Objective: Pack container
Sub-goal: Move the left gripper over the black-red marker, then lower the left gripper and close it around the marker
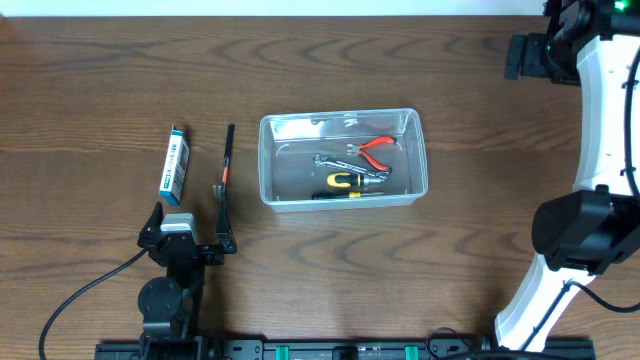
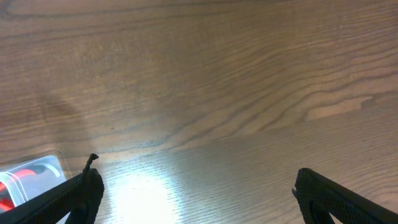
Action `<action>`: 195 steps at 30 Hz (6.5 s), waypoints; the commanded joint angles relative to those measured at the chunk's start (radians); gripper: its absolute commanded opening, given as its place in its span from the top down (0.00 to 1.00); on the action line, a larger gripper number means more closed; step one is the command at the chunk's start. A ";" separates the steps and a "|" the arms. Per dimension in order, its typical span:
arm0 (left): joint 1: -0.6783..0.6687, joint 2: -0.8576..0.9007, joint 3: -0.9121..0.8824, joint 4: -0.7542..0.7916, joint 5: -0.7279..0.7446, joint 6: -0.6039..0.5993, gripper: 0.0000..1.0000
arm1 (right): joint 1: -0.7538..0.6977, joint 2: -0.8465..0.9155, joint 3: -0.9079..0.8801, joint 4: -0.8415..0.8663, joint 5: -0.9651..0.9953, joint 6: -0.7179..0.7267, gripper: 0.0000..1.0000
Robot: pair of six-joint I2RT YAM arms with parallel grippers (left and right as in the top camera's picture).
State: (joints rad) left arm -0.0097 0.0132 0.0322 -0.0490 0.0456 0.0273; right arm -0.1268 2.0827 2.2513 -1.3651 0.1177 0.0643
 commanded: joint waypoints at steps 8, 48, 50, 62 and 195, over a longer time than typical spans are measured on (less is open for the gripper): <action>-0.003 -0.003 -0.028 -0.016 0.000 0.004 0.02 | -0.003 -0.001 0.010 0.000 0.008 -0.002 0.01; -0.002 1.076 1.151 -0.729 0.130 0.067 0.02 | -0.003 -0.001 0.010 0.000 0.008 -0.002 0.01; -0.002 1.099 1.152 -0.743 0.127 0.038 0.02 | -0.003 -0.001 0.010 0.000 0.008 -0.002 0.01; -0.002 1.406 1.198 -0.848 0.107 -0.014 0.02 | -0.003 -0.001 0.010 0.000 0.008 -0.002 0.01; -0.003 1.939 1.151 -0.778 0.077 -0.013 0.43 | -0.003 -0.001 0.010 0.000 0.008 -0.002 0.01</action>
State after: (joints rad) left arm -0.0101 1.9255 1.1995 -0.8265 0.1184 0.0193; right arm -0.1268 2.0827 2.2509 -1.3655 0.1184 0.0643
